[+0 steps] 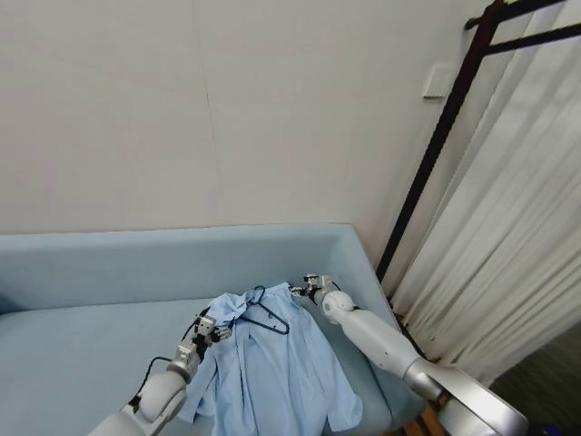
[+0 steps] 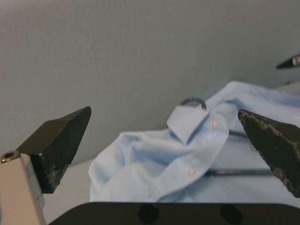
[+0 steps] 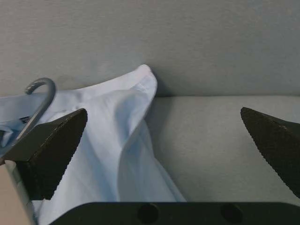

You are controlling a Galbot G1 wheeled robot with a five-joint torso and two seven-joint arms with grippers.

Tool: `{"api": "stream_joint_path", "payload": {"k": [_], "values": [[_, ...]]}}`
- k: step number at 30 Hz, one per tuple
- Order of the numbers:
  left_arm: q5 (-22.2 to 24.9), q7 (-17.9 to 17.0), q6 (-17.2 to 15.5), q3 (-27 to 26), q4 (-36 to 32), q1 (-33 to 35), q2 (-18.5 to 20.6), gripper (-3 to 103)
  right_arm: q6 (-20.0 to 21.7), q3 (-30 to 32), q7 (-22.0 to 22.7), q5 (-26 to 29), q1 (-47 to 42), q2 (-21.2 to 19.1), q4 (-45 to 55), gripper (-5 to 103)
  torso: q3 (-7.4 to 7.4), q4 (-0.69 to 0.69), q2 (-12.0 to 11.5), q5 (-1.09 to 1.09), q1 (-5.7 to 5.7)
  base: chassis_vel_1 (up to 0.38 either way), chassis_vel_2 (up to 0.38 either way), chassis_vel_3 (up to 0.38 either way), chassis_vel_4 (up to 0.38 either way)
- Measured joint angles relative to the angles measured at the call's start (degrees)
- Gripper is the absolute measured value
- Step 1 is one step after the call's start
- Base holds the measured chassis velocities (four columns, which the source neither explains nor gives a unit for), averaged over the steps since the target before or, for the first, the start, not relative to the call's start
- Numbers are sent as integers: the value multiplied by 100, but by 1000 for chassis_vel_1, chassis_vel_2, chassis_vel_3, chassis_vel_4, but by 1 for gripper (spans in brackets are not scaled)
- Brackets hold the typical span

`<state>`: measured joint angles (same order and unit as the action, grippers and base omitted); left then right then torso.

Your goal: Pick up the clothes from the sofa and hang them on the clothes hanger.

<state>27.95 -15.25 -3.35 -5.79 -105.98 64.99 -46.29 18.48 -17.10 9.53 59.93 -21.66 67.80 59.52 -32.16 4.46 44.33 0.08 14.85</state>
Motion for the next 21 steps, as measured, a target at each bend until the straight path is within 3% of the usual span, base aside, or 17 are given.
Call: {"api": "stream_joint_path", "payload": {"k": [1, 4, 8, 12, 17, 21], "values": [[167, -156, -113, 11, -61, -88, -3, 100, -43, 70, 46, -34, -1, 84, -133, 102, 1, 6, 0, 0, 0, 0, 0, 0, 0], [324, -313, -190, -115, -120, -56, -11, 100, -168, 114, 104, -103, 124, 305, -501, 98, -1, 7, 0, 0, 1, 0, 0, 0, 0], [418, -392, -214, -675, -237, 221, 67, 100, -287, 137, 107, -154, 335, 653, -895, 84, -1, -6, -1, 1, 1, 0, 0, 0, 0], [490, -431, -274, -922, -241, 332, 59, 100, -277, 75, 73, -199, 364, 748, -843, 73, 0, -3, -1, -1, 1, 0, 0, 0, 0], [726, -576, -387, -1050, -224, 304, -46, 100, -265, -70, 36, -319, 423, 918, -946, 82, -1, 3, -1, -2, 1, 0, 0, 0, 0], [827, -605, -450, -1158, -279, 283, -57, 100, -282, -111, 16, -393, 456, 1062, -1154, 82, -1, 1, -1, 0, 1, 0, 0, 0, 0]]}}
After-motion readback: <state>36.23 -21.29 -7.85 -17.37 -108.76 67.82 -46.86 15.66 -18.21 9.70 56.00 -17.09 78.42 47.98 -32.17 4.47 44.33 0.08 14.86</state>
